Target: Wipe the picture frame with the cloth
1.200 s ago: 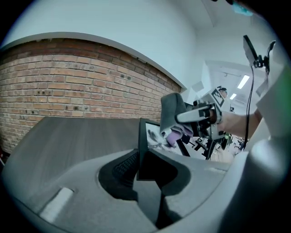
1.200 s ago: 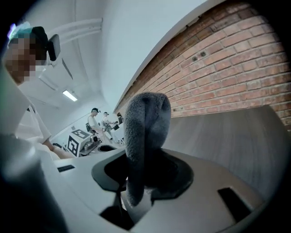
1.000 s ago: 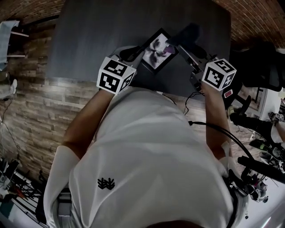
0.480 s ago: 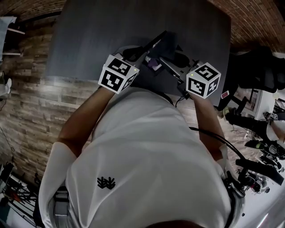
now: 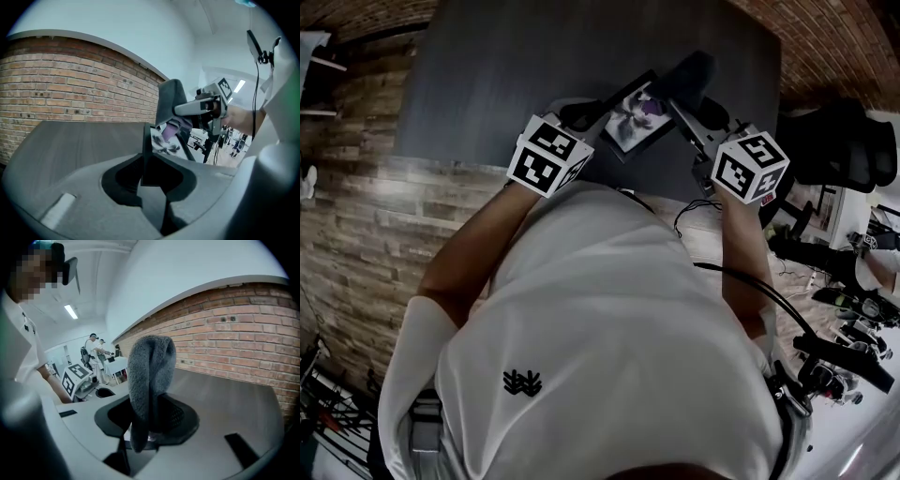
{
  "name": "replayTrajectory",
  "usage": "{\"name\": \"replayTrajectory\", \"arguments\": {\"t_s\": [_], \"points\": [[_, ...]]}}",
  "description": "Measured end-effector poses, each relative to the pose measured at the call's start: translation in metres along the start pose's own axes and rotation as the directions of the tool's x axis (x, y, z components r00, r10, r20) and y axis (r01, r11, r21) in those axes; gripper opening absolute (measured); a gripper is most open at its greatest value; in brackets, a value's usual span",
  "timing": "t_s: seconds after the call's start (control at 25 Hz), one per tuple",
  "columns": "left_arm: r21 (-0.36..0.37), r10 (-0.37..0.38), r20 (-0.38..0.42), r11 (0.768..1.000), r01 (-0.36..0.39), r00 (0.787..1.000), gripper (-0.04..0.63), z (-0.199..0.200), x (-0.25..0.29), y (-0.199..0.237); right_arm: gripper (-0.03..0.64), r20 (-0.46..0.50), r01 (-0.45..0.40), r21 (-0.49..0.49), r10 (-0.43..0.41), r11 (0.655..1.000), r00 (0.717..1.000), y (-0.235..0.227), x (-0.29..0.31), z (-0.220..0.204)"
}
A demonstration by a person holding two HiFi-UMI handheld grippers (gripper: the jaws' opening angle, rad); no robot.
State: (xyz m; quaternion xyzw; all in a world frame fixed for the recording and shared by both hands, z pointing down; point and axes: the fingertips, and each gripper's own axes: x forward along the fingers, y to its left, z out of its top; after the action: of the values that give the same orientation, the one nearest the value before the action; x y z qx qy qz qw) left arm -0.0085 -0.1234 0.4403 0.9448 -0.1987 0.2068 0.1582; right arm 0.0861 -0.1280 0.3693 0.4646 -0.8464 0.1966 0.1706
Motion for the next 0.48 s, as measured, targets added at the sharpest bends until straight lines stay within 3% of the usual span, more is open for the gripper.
{"name": "replayTrajectory", "arguments": {"t_s": [0.24, 0.32, 0.48], "points": [[0.010, -0.018, -0.011, 1.000, 0.018, 1.000, 0.074, -0.001, 0.008, -0.010, 0.143, -0.070, -0.157, -0.076, 0.152, 0.985, 0.986, 0.056, 0.023, -0.010], [0.015, -0.030, -0.008, 0.999, 0.030, 1.000, 0.074, 0.001, 0.009, -0.014, 0.143, -0.096, -0.149, -0.100, 0.139, 0.984, 0.986, 0.054, 0.029, -0.013], [0.016, -0.038, -0.001, 0.999, 0.038, 0.999, 0.074, -0.001, 0.006, -0.018, 0.143, -0.103, -0.056, -0.100, 0.046, 0.993, 0.994, 0.021, 0.023, -0.010]]}}
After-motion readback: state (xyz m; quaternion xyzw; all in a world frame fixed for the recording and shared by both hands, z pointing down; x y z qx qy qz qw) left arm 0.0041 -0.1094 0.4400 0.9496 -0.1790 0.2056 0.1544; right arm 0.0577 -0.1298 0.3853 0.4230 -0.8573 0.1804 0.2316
